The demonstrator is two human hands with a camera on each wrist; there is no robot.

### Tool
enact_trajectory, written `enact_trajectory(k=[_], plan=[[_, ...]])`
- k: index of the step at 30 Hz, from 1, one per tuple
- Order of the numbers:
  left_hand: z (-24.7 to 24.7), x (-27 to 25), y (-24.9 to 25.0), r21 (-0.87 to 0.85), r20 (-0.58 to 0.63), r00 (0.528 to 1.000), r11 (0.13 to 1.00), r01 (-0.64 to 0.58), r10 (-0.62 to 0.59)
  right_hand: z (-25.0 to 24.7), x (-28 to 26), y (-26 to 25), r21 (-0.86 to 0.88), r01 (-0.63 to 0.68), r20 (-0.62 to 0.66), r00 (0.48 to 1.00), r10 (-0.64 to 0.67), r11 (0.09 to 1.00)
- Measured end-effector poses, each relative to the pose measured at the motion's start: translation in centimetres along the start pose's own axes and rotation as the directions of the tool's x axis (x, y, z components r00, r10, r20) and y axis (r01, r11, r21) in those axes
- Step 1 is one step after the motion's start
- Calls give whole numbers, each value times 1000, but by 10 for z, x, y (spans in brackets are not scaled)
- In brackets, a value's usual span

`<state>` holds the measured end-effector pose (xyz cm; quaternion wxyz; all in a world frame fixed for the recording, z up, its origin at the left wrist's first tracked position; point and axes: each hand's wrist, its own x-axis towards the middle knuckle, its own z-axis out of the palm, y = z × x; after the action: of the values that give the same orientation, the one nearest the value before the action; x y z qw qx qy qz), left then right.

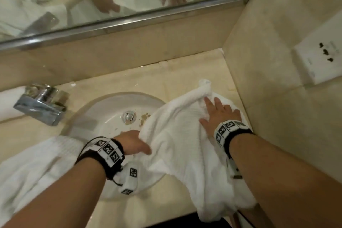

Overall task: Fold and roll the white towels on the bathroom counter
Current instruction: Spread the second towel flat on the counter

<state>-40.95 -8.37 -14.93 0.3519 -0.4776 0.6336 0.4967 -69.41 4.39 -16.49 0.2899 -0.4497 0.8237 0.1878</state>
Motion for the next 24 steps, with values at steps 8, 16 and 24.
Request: enact_trajectory(k=[8,16,24], plan=[[-54,-16,-14,-303,-268,948,949,84,-170,-17,11,1,115,-41,-144,988,58,992],[-34,-2,-66,-449,-284,865,854,262,-414,-12,26,-2,144,82,-130,989,-64,986],[-28,-25,-30,-771,-162,913,626,119,-374,-14,36,-13,46,32,-15,999,-32,998]])
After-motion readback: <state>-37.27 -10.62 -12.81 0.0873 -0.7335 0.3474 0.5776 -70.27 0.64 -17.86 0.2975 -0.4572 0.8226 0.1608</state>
